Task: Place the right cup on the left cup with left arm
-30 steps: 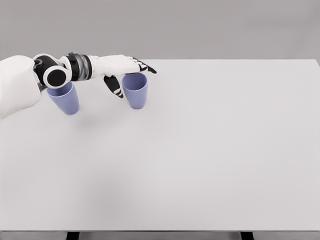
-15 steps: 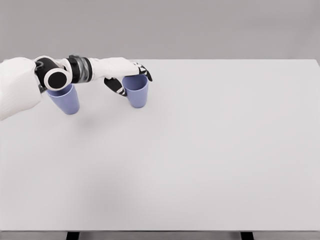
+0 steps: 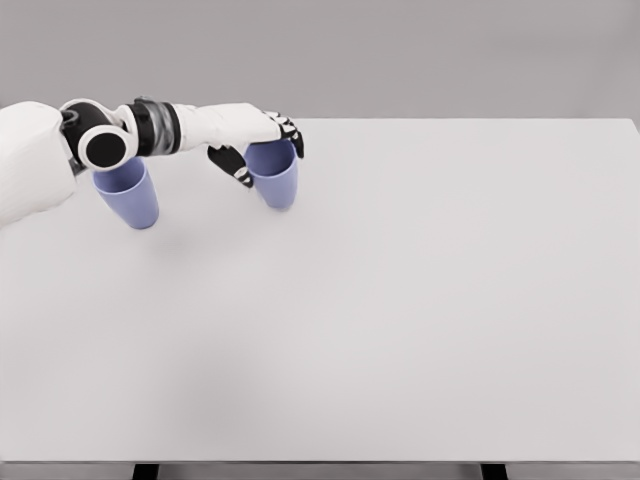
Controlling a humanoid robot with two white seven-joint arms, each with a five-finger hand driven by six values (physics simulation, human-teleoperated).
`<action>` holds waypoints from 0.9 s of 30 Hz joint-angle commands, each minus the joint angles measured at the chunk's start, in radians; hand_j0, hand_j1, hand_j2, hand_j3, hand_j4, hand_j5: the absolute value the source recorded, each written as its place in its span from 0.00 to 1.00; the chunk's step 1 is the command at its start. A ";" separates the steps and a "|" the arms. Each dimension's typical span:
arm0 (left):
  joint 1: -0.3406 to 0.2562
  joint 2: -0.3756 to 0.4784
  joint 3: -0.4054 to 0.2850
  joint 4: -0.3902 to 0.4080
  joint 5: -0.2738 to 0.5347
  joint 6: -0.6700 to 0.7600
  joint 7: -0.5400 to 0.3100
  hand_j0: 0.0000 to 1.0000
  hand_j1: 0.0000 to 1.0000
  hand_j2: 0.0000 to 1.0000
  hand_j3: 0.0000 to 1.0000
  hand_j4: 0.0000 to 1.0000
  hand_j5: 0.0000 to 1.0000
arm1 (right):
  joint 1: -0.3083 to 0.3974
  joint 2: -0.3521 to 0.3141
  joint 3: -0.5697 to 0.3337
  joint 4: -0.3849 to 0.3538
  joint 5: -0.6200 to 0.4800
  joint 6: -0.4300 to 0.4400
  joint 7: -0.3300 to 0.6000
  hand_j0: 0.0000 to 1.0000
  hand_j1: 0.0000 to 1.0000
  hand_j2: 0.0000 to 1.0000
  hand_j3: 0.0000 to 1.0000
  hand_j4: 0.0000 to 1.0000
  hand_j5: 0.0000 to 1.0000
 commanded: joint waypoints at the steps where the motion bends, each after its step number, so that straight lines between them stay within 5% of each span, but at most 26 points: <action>1: 0.000 0.003 0.004 -0.002 0.006 -0.016 0.001 0.36 0.36 0.36 0.36 0.36 0.36 | 0.000 0.000 0.000 0.000 0.002 -0.002 0.000 1.00 1.00 1.00 1.00 1.00 1.00; 15: -0.077 0.165 0.011 -0.143 0.055 -0.056 0.001 0.36 0.36 0.36 0.36 0.36 0.36 | 0.000 0.000 0.000 0.000 0.002 -0.002 0.000 1.00 1.00 1.00 1.00 1.00 1.00; 27: -0.113 0.291 0.010 -0.176 0.071 -0.070 0.001 0.36 0.36 0.36 0.36 0.36 0.36 | 0.000 0.000 0.000 0.000 0.002 -0.002 0.000 1.00 1.00 1.00 1.00 1.00 1.00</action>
